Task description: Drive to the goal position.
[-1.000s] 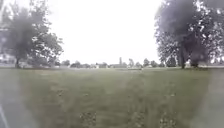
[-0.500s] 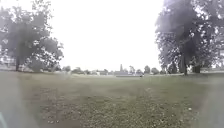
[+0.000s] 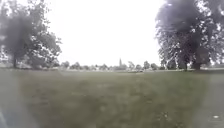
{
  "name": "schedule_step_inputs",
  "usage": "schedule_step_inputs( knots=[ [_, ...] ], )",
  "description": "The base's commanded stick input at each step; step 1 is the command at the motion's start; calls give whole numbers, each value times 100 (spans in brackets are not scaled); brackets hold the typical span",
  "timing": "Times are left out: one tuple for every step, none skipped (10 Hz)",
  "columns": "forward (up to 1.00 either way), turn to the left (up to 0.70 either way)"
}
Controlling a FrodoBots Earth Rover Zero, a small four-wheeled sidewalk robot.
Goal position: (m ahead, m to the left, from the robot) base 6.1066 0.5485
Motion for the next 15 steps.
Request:
schedule_step_inputs(
  knots=[
    [100, 0],
    [100, 0],
    [100, 0],
    [100, 0],
    [100, 0],
    [100, 0],
    [100, 0],
    [100, 0],
    [100, 0],
    [100, 0],
    [100, -3],
    [100, -40],
    [100, -31],
    [100, -8],
    [100, 0]
  ],
)
